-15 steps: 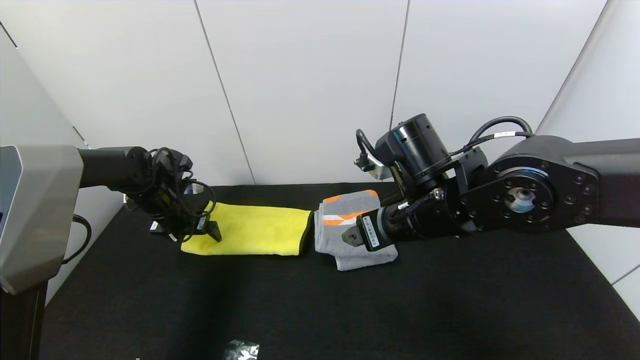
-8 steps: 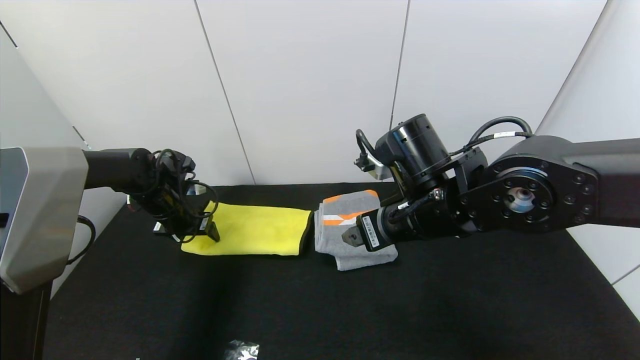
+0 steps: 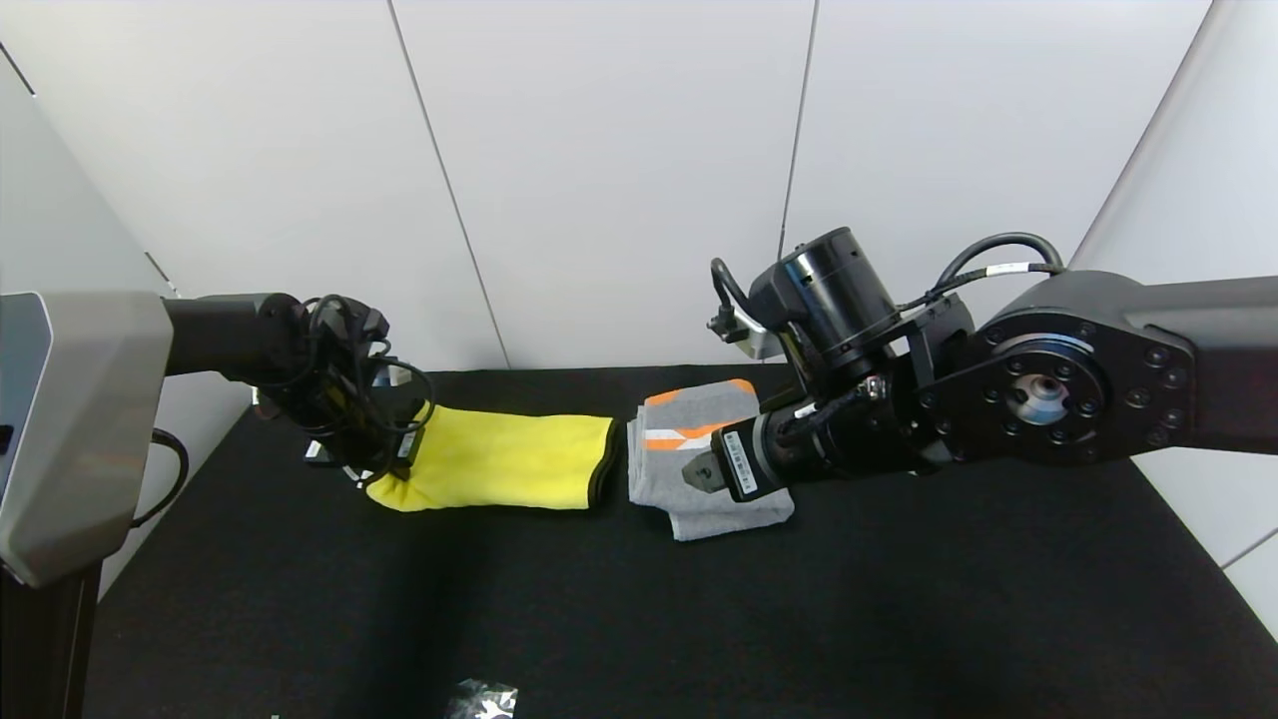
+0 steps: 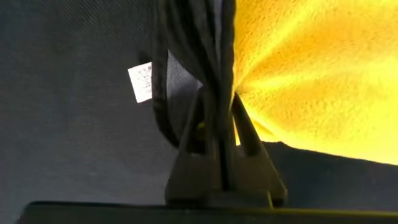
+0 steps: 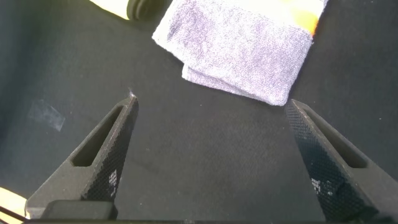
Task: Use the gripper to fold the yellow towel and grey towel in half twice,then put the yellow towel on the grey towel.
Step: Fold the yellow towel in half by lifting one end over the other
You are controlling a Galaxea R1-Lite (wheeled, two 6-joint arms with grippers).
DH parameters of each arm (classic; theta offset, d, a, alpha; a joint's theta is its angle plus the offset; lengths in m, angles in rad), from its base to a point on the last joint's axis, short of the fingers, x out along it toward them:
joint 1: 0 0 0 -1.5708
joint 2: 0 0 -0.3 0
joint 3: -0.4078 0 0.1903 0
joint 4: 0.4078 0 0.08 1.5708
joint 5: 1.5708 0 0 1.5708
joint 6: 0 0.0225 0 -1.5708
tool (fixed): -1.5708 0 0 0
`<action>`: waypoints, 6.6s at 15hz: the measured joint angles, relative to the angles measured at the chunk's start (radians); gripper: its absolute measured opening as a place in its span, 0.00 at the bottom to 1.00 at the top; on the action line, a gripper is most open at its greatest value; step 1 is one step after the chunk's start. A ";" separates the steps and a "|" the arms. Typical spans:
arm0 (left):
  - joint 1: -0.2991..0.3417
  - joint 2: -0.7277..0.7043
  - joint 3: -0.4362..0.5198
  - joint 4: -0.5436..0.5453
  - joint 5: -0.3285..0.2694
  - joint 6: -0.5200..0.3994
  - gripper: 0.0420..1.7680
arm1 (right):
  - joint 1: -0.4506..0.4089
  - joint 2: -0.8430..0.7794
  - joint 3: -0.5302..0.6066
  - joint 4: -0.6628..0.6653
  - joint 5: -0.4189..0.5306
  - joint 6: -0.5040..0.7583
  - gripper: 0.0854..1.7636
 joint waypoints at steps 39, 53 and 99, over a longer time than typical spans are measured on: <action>0.036 -0.175 -0.001 0.011 0.063 0.142 0.05 | 0.002 -0.012 0.003 0.001 0.003 0.015 0.97; -0.077 -0.305 0.010 0.062 0.072 0.146 0.05 | 0.001 -0.017 0.003 0.000 0.004 0.020 0.97; -0.330 -0.130 0.094 0.020 0.140 -0.030 0.05 | -0.016 -0.017 0.003 0.000 0.005 0.022 0.97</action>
